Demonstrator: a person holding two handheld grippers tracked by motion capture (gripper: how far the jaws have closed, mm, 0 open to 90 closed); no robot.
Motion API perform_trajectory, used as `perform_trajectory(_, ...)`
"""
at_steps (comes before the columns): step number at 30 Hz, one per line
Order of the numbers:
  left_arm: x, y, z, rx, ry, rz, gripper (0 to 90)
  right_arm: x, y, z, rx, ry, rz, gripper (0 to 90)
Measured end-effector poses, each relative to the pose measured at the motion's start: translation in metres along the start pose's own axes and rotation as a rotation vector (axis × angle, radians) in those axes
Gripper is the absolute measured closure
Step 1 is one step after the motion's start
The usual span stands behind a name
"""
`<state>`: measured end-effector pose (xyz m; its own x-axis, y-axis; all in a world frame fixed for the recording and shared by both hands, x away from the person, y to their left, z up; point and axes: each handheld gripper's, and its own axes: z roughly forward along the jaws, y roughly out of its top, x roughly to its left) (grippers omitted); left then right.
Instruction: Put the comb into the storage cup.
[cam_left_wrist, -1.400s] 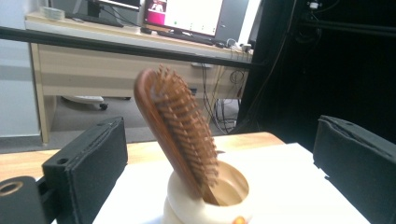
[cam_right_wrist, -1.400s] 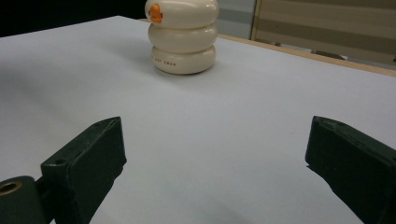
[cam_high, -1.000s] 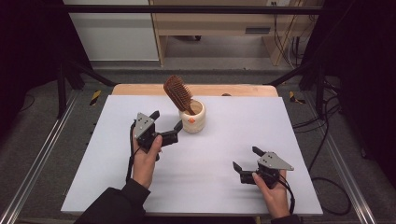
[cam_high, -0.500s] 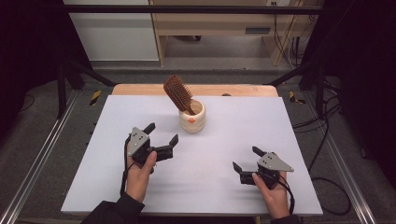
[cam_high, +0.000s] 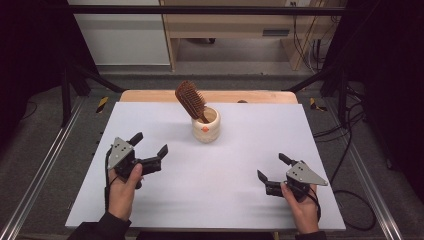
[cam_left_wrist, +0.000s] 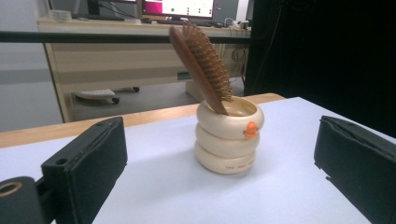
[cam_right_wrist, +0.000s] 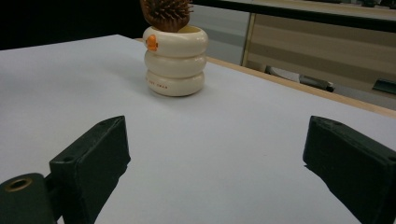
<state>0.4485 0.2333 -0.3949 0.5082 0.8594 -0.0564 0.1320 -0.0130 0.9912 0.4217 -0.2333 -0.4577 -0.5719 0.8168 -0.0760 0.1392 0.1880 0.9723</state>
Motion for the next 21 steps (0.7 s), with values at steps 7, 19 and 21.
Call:
perform_trajectory(7, 0.017, 0.008, -0.018, -0.013, -0.007, 0.021, 2.5, -0.003, -0.004, 0.000, 0.003, 0.004, -0.016, 5.3)
perform_trajectory(19, 0.048, 0.008, -0.051, -0.005, 0.040, 0.021, 2.4, -0.009, -0.008, -0.009, -0.028, -0.007, -0.039, 4.4)
perform_trajectory(21, 0.053, 0.007, -0.057, -0.002, 0.039, 0.030, 2.4, -0.010, -0.011, -0.011, -0.032, -0.007, -0.036, 4.4)
